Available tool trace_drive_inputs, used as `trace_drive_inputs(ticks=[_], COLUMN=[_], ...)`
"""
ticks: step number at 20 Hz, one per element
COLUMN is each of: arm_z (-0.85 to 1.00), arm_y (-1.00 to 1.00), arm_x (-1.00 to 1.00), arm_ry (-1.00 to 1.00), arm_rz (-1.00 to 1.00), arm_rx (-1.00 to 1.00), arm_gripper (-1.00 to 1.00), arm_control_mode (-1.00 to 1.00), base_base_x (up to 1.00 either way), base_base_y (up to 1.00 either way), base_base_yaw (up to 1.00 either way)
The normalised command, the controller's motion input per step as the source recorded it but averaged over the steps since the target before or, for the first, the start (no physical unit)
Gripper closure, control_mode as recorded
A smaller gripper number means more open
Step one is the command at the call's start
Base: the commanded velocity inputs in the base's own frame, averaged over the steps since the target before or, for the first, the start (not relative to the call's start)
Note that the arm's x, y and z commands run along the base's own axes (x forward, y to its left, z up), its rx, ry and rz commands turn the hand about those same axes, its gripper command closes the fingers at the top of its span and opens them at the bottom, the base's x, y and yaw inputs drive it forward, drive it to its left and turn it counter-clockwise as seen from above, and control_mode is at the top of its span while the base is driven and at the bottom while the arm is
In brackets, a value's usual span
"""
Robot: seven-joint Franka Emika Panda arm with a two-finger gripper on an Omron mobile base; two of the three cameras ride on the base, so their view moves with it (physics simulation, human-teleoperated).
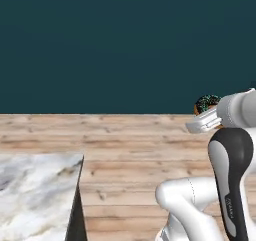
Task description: Take the donuts from the fridge and place them on the empty tray on the dining counter.
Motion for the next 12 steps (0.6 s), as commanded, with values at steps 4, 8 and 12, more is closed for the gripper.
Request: trace_drive_inputs(ticks=[4, 8, 12], arm_z=[0.0, 0.0, 0.0], arm_y=[0.0, 0.0, 0.0], arm_x=[0.0, 0.0, 0.0], arm_ry=[0.0, 0.0, 0.0], arm_rz=[0.0, 0.0, 0.0], arm_rx=[0.0, 0.0, 0.0], arm_gripper=[1.0, 1.0, 1.0], arm_control_mode=[1.0, 1.0, 1.0], base_base_x=[1.0, 1.0, 1.0], base_base_y=[-0.25, -0.17, -0.35], base_base_yaw=[0.68, 0.73, 0.7])
